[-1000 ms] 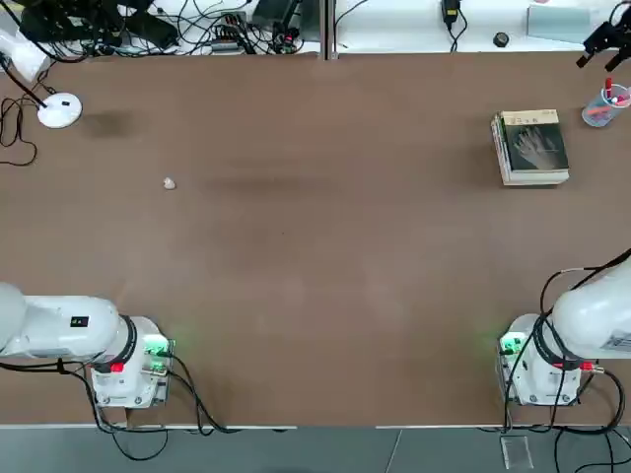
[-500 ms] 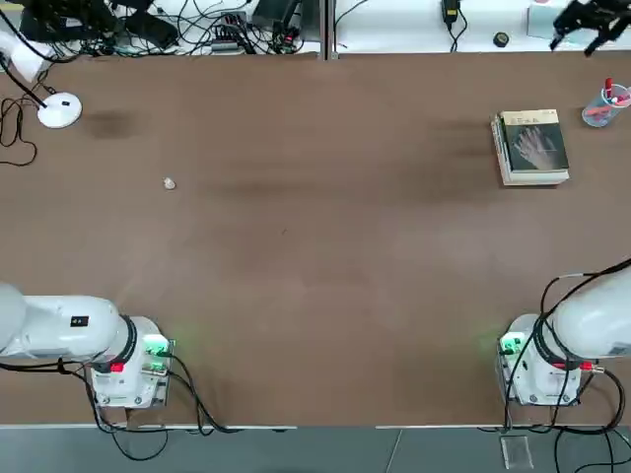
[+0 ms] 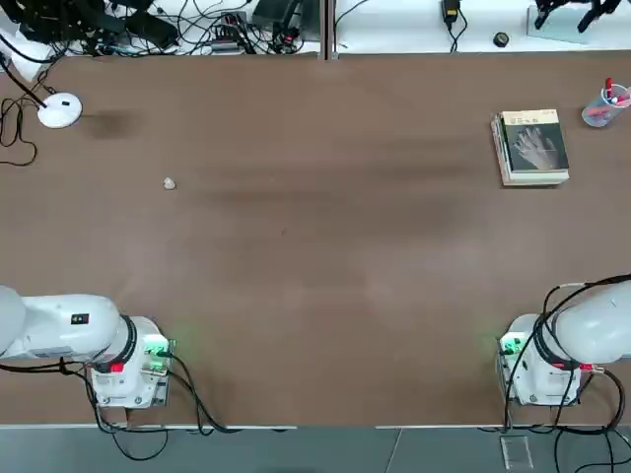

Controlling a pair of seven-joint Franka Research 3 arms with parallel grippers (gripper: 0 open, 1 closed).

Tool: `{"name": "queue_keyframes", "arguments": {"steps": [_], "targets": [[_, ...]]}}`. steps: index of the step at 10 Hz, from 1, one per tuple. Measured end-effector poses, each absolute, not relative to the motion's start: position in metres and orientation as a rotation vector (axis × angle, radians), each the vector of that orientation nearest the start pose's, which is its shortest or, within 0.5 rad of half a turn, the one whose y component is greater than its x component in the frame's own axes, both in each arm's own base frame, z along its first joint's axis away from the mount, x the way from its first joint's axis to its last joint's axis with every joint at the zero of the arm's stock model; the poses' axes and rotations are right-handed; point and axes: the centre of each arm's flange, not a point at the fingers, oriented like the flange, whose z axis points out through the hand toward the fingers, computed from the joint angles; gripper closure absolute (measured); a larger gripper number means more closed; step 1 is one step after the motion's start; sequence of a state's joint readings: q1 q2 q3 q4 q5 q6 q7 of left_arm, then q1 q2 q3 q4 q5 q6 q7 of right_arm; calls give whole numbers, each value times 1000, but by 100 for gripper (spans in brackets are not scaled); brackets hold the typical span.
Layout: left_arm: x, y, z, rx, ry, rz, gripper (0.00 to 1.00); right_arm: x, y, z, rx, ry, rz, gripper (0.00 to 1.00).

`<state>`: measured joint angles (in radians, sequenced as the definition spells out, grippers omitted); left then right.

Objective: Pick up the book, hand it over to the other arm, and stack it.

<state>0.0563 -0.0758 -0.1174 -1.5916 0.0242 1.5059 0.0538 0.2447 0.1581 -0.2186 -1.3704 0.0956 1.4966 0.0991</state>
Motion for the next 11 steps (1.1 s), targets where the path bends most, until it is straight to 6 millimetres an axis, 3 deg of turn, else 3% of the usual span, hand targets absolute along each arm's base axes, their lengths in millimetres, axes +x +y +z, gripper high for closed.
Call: {"name": "queue_keyframes", "arguments": {"steps": [3, 5, 8, 11], "targets": [[524, -33, 648, -3106, 178, 18, 0, 570, 30, 659, -3092, 108, -21, 0], [525, -33, 648, -3106, 179, 18, 0, 561, 18, 673, -3090, 131, -55, 0], [525, -33, 648, -3107, 179, 16, 0, 557, 6, 676, -3086, 162, -63, 0], [525, -33, 648, -3107, 179, 16, 0, 558, -4, 658, -3091, 186, -15, 0]]}}
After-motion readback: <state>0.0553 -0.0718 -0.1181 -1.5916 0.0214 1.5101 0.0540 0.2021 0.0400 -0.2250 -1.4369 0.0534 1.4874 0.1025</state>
